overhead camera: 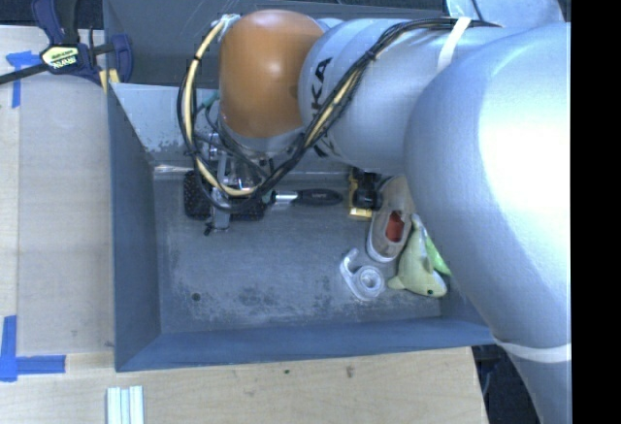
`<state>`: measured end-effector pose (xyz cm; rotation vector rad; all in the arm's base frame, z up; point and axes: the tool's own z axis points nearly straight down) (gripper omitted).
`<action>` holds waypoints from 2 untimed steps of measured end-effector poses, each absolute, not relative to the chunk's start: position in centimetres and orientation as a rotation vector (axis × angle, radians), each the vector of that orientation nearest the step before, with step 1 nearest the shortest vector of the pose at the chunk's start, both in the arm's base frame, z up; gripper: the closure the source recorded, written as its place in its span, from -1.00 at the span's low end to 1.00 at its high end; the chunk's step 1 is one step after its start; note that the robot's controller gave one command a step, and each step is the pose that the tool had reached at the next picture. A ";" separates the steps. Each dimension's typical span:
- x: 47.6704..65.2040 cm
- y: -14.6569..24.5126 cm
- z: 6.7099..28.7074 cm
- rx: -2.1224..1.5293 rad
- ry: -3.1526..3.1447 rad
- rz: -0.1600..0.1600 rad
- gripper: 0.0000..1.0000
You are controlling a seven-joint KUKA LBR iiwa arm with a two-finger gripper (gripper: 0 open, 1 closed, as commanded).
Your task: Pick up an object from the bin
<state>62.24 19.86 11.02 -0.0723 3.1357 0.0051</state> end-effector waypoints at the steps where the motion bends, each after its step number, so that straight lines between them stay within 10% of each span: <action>1: 62.0 16.9 7.5 0.275 3.117 0.016 1.00; 2: 62.0 16.9 7.5 0.276 3.117 0.016 1.00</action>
Offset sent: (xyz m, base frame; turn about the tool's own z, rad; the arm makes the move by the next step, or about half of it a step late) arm 0.0000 0.0000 0.0000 0.0000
